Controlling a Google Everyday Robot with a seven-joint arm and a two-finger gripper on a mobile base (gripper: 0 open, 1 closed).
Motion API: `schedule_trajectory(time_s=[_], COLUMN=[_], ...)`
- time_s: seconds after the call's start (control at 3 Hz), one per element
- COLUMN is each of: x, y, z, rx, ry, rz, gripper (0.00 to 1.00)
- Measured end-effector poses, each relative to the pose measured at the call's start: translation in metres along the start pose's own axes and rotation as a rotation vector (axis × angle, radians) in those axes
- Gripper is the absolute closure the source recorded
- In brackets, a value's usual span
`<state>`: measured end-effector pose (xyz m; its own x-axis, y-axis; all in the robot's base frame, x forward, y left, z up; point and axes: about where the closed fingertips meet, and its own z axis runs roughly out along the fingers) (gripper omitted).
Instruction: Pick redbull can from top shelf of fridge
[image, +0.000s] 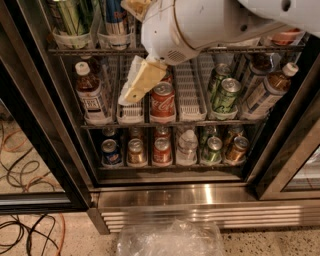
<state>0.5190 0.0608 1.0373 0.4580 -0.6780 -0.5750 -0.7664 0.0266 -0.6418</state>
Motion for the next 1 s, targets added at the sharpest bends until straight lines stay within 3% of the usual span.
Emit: schedule_trajectory(time_s=[0.33,0.67,1.0], x=[0.010,-0.010,-0.010], y=[0.012,0.008,0.008], z=[0.019,0.011,0.011], rx=[0.043,0.086,0.085], ry=[-0.110,-0.176,-0.176], rz=[0.062,0.046,0.045], gripper=[0.00,0.00,0.00])
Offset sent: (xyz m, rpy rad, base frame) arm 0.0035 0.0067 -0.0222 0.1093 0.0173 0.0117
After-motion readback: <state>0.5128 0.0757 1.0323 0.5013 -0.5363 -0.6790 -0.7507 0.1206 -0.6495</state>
